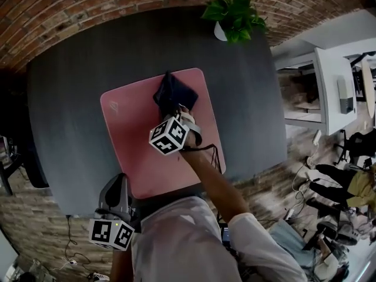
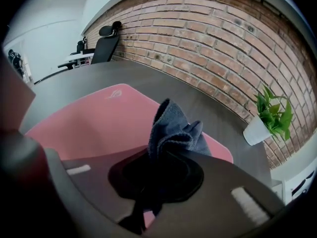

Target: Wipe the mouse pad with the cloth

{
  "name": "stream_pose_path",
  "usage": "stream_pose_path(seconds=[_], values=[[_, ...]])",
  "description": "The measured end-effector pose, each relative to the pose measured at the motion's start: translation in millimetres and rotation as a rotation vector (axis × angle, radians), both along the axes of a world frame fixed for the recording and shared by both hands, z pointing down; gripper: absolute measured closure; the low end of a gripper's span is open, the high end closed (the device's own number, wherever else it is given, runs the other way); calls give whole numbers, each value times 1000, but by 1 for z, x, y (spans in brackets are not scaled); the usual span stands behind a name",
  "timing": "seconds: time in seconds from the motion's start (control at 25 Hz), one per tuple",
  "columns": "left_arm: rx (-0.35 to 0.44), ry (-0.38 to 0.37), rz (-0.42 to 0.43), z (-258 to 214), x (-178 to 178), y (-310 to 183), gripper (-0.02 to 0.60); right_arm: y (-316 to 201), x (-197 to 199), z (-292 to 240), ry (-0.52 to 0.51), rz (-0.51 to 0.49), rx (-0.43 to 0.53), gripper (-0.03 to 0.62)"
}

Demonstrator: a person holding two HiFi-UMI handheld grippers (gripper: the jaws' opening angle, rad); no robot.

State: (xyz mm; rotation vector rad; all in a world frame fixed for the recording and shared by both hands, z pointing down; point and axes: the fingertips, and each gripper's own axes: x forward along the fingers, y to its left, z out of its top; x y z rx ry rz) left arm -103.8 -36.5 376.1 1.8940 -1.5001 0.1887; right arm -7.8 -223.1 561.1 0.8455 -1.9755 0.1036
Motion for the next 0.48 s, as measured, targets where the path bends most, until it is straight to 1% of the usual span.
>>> stream_pose_path(seconds=[0.16,0.32,0.48], values=[[1,-6,-27,-1,-9,6,566,0,-8,2,-7,-8,-7,563],[-3,-5,-45,-3,-19,9,566,-1,-12,2,-12,5,-19,563],[7,-22,-58,-4,-26,10,566,-4,-22,1,-24,-4,-17,563]])
